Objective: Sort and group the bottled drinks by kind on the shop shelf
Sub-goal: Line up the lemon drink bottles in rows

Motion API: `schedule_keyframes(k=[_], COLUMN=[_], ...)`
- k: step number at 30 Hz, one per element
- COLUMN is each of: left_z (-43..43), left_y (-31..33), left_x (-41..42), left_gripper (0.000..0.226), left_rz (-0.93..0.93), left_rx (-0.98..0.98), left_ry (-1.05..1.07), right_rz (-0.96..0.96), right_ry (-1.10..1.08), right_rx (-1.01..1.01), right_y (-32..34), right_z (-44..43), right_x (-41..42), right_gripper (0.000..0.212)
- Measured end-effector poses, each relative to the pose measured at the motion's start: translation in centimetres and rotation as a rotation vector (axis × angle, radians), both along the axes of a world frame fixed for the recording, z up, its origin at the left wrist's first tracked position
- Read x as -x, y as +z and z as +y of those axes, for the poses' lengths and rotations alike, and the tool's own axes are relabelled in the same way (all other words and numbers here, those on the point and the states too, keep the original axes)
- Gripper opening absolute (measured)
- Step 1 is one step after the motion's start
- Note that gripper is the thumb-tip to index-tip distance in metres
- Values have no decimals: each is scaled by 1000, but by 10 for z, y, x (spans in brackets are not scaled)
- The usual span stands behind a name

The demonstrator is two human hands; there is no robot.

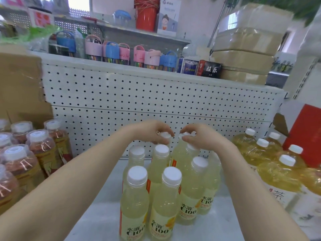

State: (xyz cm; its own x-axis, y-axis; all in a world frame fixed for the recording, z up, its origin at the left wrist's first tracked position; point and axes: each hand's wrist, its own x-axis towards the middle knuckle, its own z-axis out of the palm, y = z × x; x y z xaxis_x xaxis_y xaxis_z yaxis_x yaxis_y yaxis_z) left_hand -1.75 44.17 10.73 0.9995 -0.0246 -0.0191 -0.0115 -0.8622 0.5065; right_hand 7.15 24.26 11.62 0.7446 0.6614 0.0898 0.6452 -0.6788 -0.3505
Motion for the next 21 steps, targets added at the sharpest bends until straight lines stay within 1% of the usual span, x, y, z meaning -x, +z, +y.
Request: schedule_keyframes(k=[4,7,9,12,17,21], left_z=[18,37,44,48,49,49], left_y=[-7,-12,-17,-25,-40,-49], left_x=[15,40,56,68,77,76], left_gripper=[32,32,32,33,34,36], left_rz=[-73,-111,-136,-194,-292,-325], left_rx=[74,125,132,166,195,212], left_ry=[32,126,181,225,304,355], right_rz=[-17,-63,-89,-99,-39,-74], right_ry=[-1,4,42,124,231,257], right_rx=[26,121,162,147,61,92], right_y=[3,7,11,10,4,2], right_z=[9,18,26,37,47,57], right_x=[-4,-3,1,8,18,27], right_gripper=[31,37,37,34,35,32])
